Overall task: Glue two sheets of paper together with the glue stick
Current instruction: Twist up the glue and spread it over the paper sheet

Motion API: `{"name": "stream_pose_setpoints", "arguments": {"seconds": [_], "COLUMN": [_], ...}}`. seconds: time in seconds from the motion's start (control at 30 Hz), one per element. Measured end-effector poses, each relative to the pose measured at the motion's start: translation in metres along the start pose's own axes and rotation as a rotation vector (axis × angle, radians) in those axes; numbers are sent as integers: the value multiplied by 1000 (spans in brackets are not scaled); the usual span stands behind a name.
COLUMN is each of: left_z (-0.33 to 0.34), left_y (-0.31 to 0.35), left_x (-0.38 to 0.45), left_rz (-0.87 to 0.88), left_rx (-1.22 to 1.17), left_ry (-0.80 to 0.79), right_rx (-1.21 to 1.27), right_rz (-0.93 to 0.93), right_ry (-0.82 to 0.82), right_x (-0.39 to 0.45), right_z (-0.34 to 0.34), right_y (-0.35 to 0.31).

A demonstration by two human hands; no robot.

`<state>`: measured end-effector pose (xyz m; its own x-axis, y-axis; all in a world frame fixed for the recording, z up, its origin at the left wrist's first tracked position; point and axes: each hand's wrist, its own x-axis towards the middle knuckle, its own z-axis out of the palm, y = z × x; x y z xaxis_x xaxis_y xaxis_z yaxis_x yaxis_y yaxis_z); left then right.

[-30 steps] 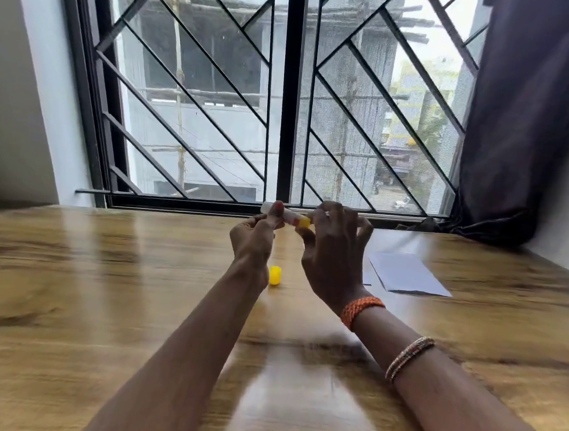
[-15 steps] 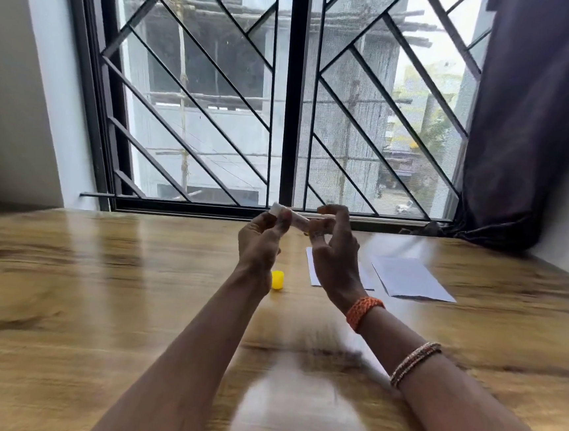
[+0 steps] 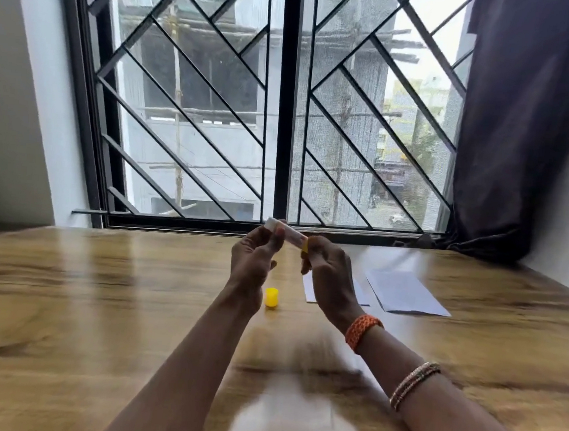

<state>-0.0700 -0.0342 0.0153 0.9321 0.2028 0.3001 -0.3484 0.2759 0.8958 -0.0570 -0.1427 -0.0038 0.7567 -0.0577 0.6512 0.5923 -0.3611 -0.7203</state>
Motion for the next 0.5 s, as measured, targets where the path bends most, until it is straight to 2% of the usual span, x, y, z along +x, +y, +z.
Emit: {"name": "stream_pose_setpoints", "arguments": {"seconds": [0.2,0.37,0.5], "left_z": [-1,-1,-2], "left_y": [-4,-2,-3], "left_x": [1,2,0], "left_rz": [67,102,71], "left_rx": [31,-7,13], "left_ry": [29,35,38], "right_rx": [163,171,140], "right_rz": [79,64,56], "right_ry": [6,-24,-110], "right_x": [3,-1,3], "right_z": [5,6,-1], "right_y": [2,3,6]}}
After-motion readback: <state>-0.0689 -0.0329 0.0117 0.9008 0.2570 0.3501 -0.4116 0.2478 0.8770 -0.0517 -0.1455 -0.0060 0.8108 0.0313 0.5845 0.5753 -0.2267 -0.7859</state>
